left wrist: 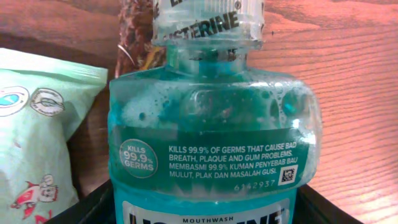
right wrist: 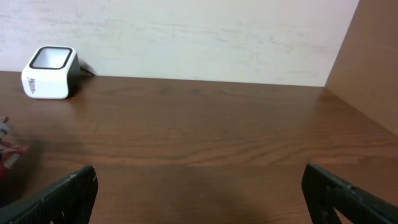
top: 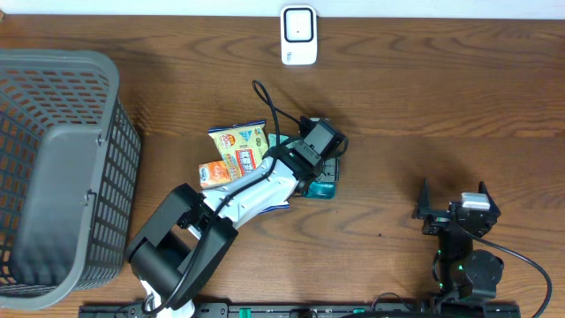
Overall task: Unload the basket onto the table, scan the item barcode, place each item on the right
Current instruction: 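Lift the Listerine bottle out and set it upright right of the chocolate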
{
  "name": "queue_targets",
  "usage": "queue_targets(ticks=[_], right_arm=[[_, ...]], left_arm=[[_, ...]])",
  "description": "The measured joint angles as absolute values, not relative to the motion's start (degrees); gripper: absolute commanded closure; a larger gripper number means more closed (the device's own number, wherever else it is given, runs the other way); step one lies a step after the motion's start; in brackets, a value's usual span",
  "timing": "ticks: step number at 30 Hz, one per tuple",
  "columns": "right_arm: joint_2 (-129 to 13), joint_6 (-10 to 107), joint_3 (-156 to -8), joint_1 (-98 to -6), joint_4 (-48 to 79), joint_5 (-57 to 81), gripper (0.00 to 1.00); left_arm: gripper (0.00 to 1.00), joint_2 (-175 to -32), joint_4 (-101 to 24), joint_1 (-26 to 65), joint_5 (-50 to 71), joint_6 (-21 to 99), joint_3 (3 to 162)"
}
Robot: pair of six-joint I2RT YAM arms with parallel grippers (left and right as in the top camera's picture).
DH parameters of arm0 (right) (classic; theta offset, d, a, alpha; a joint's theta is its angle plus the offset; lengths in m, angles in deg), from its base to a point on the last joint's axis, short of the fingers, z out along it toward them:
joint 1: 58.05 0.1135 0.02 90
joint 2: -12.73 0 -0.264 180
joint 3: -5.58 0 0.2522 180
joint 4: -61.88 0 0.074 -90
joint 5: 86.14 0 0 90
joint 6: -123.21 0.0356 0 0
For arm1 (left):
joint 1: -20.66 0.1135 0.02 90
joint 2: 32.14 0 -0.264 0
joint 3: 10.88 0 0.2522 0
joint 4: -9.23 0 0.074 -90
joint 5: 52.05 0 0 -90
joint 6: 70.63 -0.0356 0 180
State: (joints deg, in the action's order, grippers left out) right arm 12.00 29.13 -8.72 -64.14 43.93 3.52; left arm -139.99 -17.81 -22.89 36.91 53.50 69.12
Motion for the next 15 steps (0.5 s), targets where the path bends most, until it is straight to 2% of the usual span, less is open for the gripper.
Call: queue_targets(ticks=[8,12,13,14,15], right_arm=[[12.00,29.13,-8.72,-64.14,43.91,3.52,0.01],[12.00,29.13,-8.72,-64.14,43.93,3.52,0.01],[12.00,29.13,-8.72,-64.14,43.93,3.52,0.01],[12.00,29.13,-8.72,-64.14,43.93,3.52,0.01],[12.00,29.13,-8.72,-64.14,43.93,3.52,0.01]], left_arm=[[0.50,-140.61,-17.99,-22.95,37.06,52.91,69.14],[0.28,-140.58,-18.55,-22.95,37.02,52.54,69.14],[0.11,-140.56,-18.82,-22.95,37.02,52.36,69.14],[0.03,-140.45,-19.19,-22.95,37.02,52.17,69.14],[0.02,-140.34,-19.39,-22.95,37.00,51.60,69.14]])
